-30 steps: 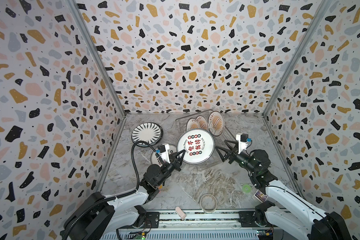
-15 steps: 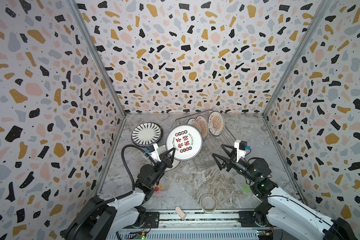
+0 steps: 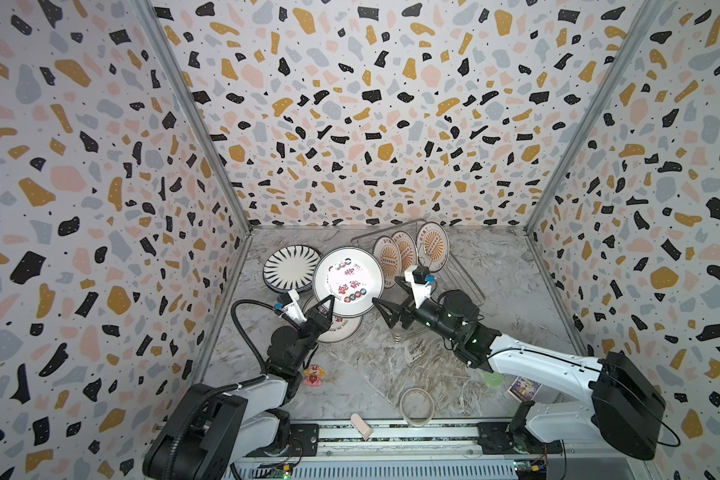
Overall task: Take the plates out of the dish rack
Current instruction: 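Carry the plate over the table plate with the left gripper while the right reaches rackward, then lower the plate flat onto the red-text plate and open the left gripper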
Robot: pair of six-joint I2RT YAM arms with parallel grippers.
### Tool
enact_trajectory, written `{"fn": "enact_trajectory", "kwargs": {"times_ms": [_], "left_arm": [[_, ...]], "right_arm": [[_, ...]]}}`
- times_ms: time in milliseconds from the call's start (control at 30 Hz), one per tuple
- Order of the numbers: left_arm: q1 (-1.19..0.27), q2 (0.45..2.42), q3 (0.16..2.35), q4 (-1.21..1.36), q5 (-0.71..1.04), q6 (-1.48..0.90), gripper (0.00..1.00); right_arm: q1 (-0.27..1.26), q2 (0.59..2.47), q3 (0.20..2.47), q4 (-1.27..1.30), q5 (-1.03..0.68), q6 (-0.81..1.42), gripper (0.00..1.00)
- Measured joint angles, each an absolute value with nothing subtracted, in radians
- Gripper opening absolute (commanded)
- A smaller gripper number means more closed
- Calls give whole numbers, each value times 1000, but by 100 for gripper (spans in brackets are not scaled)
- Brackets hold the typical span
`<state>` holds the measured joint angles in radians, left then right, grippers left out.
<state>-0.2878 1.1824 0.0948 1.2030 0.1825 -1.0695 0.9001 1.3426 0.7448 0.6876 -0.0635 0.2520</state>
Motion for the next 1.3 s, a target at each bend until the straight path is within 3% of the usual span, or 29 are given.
{"fn": "enact_trajectory", "kwargs": {"times_ms": [267,500,900,1300], "left_arm": [[-189,1159,90,1102,196,-1119,0],[-166,1112,90,969,188,-1138,0],[-165,1018,91,667,113,-1184,0],[-165,1076,90,652,115,-1246,0]], "right_arm": [[955,1536,950,590,62,191,99],[962,1605,991,569,105,168,99],[962,1683,1021,569,65,172,99],[965,1704,1023,570,23,191,99]]}}
